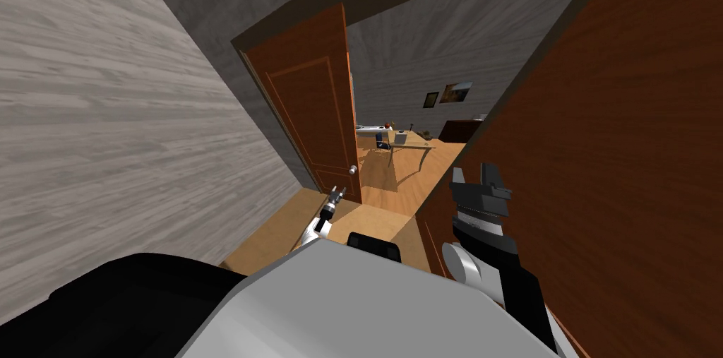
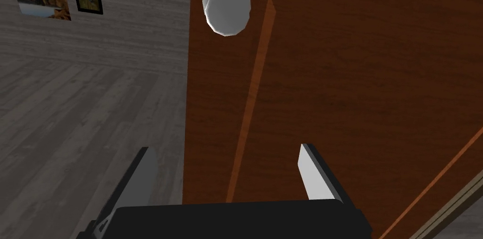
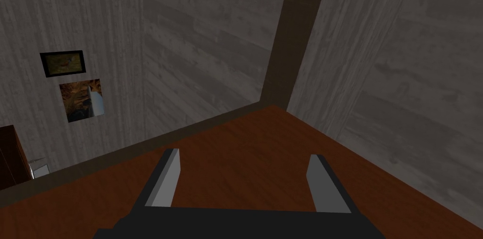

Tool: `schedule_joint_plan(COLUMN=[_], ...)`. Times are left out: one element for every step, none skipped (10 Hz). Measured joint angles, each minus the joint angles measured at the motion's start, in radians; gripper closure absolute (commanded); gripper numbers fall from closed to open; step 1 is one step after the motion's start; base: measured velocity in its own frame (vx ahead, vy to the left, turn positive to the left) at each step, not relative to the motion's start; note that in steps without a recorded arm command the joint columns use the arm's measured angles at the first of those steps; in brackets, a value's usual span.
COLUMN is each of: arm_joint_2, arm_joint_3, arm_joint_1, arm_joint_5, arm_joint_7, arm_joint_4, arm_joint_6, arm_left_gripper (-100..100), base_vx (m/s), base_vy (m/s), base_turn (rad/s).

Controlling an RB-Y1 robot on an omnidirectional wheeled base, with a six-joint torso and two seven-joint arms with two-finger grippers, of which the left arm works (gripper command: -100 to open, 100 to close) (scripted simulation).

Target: Pull the door open

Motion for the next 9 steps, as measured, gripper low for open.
schedule_joint_plan(arm_joint_2=[0.001, 0.001, 0.001, 0.004, 0.007, 0.008, 0.008, 0.008, 0.008], arm_joint_3=[0.004, 0.007, 0.01, 0.014, 0.016, 0.02, 0.02, 0.02, 0.017], arm_joint_1=[-0.011, -0.02, -0.027, -0.039, -0.04, -0.05, -0.052, -0.048, -0.036], arm_joint_5=[-0.007, -0.013, -0.022, -0.026, -0.036, -0.04, -0.041, -0.04, -0.039], arm_joint_7=[-0.021, -0.038, -0.057, -0.074, -0.09, -0.105, -0.108, -0.108, -0.108], arm_joint_4=[0.03, 0.051, 0.071, 0.1, 0.113, 0.137, 0.14, 0.14, 0.13], arm_joint_6=[-0.006, -0.009, -0.011, -0.018, -0.019, -0.023, -0.025, -0.027, -0.029], arm_left_gripper=[-100, -100, -100, -100, -100, -100, -100, -100, -100], base_vx=[0.121, 0.137, 0.126, 0.156, 0.138, 0.053, 0.114, 0.187, 0.212], base_vy=[-0.014, 0.006, 0.006, -0.026, -0.026, -0.008, -0.021, -0.079, -0.103], base_turn=[0.002, 0.003, 0.0, -0.001, 0.008, 0.002, -0.015, -0.025, -0.012])
